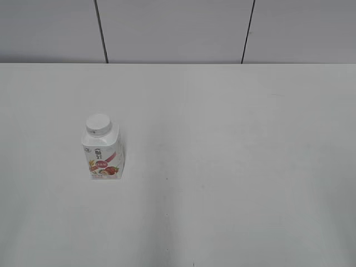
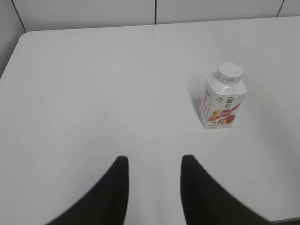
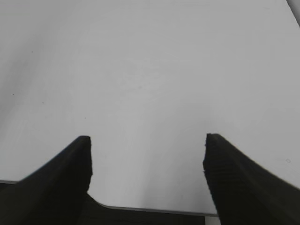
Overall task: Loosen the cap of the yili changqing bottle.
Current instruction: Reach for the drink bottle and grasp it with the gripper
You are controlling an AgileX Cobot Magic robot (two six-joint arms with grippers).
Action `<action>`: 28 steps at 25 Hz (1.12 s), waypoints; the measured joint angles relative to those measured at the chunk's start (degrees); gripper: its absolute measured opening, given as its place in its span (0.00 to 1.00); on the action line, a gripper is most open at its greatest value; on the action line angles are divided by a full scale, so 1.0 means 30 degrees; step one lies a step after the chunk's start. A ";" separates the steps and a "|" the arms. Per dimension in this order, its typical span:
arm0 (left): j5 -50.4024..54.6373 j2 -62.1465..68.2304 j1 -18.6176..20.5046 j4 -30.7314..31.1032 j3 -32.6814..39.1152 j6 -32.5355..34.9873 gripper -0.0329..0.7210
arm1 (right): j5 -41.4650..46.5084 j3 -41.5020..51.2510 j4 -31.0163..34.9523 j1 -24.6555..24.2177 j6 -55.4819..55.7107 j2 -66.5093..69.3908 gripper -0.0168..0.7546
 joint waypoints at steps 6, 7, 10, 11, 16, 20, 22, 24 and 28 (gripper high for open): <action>0.0000 0.0000 0.0000 0.0000 0.0000 0.0000 0.37 | 0.0000 0.0000 0.0000 0.0000 0.0000 0.0000 0.78; 0.0000 0.0000 0.0000 0.0000 0.0000 0.0000 0.37 | 0.0000 0.0000 0.0000 0.0000 0.0000 0.0000 0.78; 0.0000 0.0000 0.0000 0.0000 0.0000 0.0000 0.37 | 0.0000 0.0000 0.0000 0.0000 0.0000 0.0000 0.78; 0.0000 0.0000 0.0000 0.0000 0.0000 0.0000 0.37 | 0.0000 0.0000 0.0000 0.0000 0.0000 0.0000 0.78; 0.0000 0.0019 0.0000 0.0000 0.0000 0.0000 0.60 | 0.0000 0.0000 0.0000 0.0000 0.0000 0.0000 0.78; -0.0017 0.0249 0.0000 0.0036 0.0000 0.0000 0.87 | 0.0000 0.0000 0.0000 0.0000 0.0000 0.0000 0.78; -0.0103 0.0249 0.0000 0.0108 -0.0021 0.0000 0.87 | 0.0000 0.0000 0.0000 0.0000 0.0000 0.0000 0.78; -0.0726 0.0249 0.0000 0.0224 -0.0185 0.0000 0.82 | 0.0000 0.0000 0.0000 0.0000 0.0000 0.0000 0.78; -0.4205 0.0249 0.0000 0.0457 0.0273 0.0263 0.76 | 0.0000 0.0000 0.0000 0.0000 0.0000 0.0000 0.78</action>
